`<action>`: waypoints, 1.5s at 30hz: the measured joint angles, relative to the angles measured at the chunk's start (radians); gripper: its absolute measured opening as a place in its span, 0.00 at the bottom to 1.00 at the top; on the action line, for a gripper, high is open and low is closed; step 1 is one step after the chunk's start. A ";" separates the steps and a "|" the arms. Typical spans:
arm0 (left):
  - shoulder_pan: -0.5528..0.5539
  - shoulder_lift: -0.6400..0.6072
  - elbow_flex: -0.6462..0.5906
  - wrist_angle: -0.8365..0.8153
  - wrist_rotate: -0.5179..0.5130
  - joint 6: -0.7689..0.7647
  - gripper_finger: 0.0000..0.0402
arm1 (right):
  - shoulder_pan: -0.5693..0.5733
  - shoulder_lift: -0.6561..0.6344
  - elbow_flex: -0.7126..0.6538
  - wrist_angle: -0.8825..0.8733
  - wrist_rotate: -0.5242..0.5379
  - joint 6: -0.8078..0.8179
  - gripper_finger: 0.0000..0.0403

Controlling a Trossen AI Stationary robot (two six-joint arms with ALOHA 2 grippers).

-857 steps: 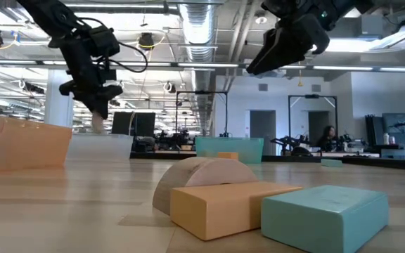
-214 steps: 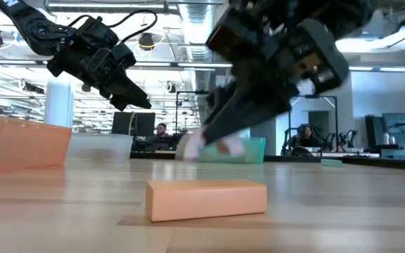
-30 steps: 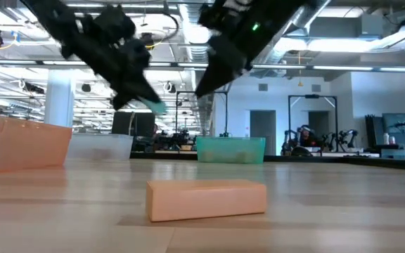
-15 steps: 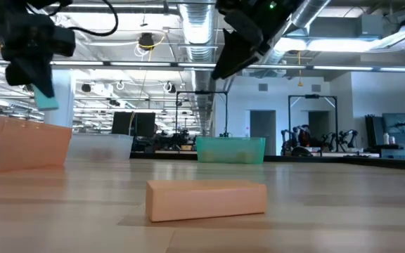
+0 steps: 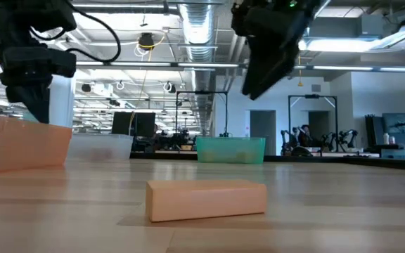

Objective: Sort & place blocks by color
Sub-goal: Put the blue block into the orange bin

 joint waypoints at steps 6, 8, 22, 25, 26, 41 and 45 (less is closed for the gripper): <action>0.000 0.000 0.000 0.029 0.011 0.063 0.40 | 0.075 0.000 0.000 -0.101 -0.197 0.225 0.72; 0.005 0.000 0.006 0.027 -0.002 0.052 0.46 | 0.106 0.000 0.000 -0.105 -0.226 0.311 0.72; -0.030 -0.009 0.087 0.261 -0.055 0.285 0.57 | 0.380 0.000 0.000 -0.113 -0.440 1.052 0.72; -0.070 0.000 0.035 0.477 -0.001 0.372 0.56 | 0.448 0.000 0.000 -0.148 -0.429 1.253 0.72; -0.080 0.001 0.012 0.560 0.024 0.399 0.56 | 0.469 0.000 0.000 -0.168 -0.425 1.327 0.72; -0.092 0.144 -0.082 0.991 0.177 0.543 0.56 | 0.692 0.000 -0.083 -0.247 -0.464 1.747 0.73; -0.081 0.171 -0.082 1.020 0.210 0.543 0.56 | 0.691 0.001 -0.121 -0.235 -0.535 1.737 0.75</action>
